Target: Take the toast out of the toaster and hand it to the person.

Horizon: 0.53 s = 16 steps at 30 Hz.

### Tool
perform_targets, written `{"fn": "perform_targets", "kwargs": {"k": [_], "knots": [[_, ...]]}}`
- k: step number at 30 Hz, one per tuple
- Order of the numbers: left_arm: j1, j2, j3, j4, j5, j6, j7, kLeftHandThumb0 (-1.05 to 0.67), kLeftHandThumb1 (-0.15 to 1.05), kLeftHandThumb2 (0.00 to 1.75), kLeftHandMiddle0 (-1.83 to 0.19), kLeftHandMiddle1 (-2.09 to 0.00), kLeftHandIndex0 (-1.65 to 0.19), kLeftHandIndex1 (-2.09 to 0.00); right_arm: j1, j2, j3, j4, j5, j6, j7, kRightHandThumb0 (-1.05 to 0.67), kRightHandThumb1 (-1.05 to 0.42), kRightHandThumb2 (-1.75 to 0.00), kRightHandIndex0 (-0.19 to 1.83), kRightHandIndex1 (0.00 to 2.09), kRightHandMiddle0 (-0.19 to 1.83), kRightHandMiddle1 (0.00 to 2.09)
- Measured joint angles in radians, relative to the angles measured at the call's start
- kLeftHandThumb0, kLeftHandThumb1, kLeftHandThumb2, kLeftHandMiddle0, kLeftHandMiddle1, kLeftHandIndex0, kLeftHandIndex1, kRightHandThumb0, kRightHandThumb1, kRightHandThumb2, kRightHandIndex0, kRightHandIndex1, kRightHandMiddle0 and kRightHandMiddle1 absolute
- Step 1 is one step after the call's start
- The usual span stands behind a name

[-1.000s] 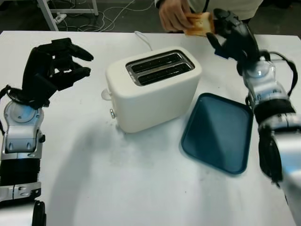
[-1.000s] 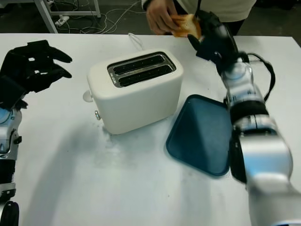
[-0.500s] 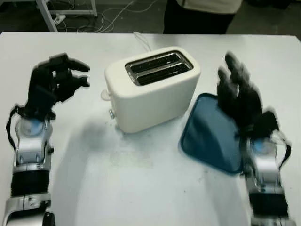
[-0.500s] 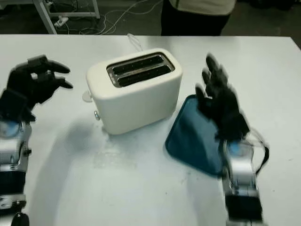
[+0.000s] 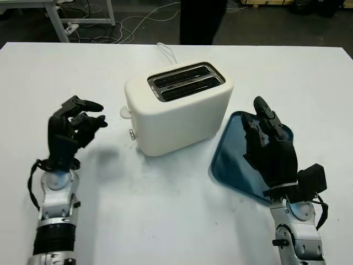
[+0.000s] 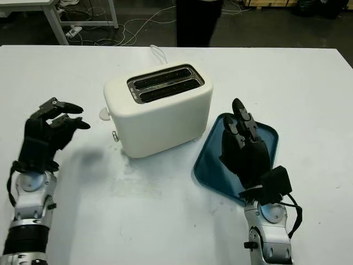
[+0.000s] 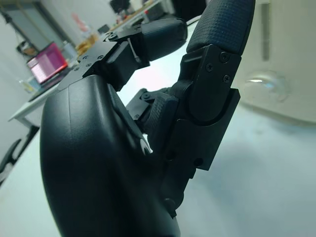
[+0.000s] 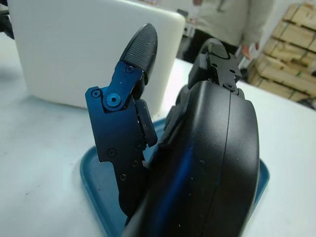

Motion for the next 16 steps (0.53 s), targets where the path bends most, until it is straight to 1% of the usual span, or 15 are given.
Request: {"fn": "perform_targets", "kwargs": {"k": [2, 3, 4, 7, 11, 16], "knots": [[0.002, -0.015, -0.015, 0.025, -0.002, -0.024, -0.015, -1.05, 0.92, 0.05, -0.72, -1.19, -0.53, -1.28, 0.0, 0.0, 0.001, 0.009, 0.0, 0.012, 0.0, -0.57, -0.92, -0.81, 0.0, 0.0, 0.0, 0.0], [0.004, -0.02, -0.019, 0.031, -0.002, -0.032, -0.02, -1.05, 0.92, 0.04, -0.67, -1.22, -0.51, -1.29, 0.0, 0.001, 0.001, 0.013, 0.0, 0.024, 0.0, -0.56, -0.92, -0.8, 0.0, 0.0, 0.0, 0.0], [0.008, -0.029, -0.022, 0.031, -0.002, -0.037, -0.02, -1.05, 0.92, 0.04, -0.58, -1.28, -0.47, -1.31, 0.0, 0.003, 0.001, 0.015, 0.002, 0.041, -0.002, -0.56, -0.92, -0.79, 0.0, 0.0, 0.0, 0.0], [0.026, -0.049, -0.029, 0.034, -0.004, -0.079, -0.023, -1.05, 0.92, 0.08, -0.47, -1.33, -0.37, -1.32, -0.002, 0.019, 0.001, 0.018, 0.003, 0.074, -0.014, -0.55, -0.92, -0.79, 0.0, 0.0, 0.0, 0.0], [0.036, -0.066, -0.033, 0.059, -0.02, -0.155, -0.036, -1.05, 0.92, 0.1, -0.42, -1.31, -0.33, -1.3, -0.011, 0.034, 0.0, 0.018, 0.002, 0.086, -0.026, -0.54, -0.92, -0.79, 0.0, 0.0, 0.0, 0.0], [0.041, -0.073, -0.037, 0.065, -0.018, -0.173, -0.035, -1.05, 0.92, 0.15, -0.31, -1.41, -0.23, -1.39, -0.024, 0.044, -0.004, 0.021, 0.002, 0.092, -0.03, -0.54, -0.92, -0.79, 0.0, 0.0, 0.0, 0.0]]}}
